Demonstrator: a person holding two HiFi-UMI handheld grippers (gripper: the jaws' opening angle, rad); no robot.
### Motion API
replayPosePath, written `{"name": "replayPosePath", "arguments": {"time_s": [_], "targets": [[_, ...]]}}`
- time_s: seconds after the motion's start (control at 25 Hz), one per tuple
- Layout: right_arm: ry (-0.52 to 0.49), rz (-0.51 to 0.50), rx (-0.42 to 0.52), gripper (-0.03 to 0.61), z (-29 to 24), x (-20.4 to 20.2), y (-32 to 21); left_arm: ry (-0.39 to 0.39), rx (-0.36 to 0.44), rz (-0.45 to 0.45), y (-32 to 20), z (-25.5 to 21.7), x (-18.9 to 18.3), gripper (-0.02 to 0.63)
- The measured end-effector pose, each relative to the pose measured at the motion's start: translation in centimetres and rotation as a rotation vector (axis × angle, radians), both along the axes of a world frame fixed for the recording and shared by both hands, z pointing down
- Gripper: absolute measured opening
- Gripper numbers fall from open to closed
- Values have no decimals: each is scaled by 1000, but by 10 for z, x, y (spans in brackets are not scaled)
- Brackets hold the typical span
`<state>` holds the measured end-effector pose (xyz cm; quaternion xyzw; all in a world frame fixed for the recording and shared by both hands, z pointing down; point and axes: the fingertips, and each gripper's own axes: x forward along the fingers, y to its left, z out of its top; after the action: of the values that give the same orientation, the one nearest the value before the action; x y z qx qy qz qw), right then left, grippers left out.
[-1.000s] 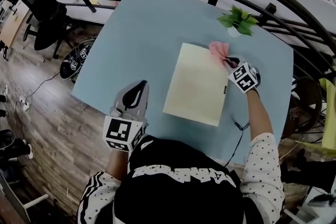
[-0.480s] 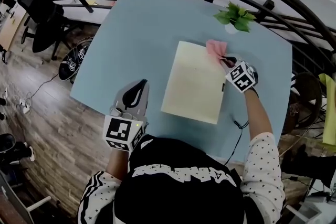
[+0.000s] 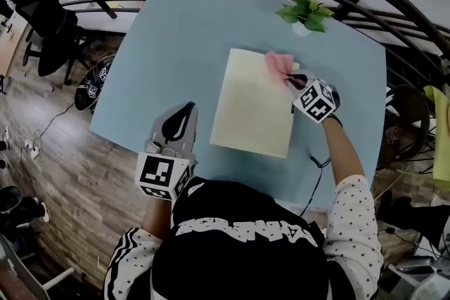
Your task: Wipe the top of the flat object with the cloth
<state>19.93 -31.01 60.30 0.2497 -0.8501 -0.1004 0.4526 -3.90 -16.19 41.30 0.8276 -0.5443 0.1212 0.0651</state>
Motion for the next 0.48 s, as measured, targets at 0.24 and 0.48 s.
{"name": "replayPosePath", "arguments": {"time_s": [0.24, 0.48], "targets": [[2, -32, -1, 11, 1, -3, 18, 3, 7, 18, 5, -1, 11, 0], [2, -55, -1, 9, 1, -5, 36, 9, 7, 28, 14, -1, 19, 0]]}}
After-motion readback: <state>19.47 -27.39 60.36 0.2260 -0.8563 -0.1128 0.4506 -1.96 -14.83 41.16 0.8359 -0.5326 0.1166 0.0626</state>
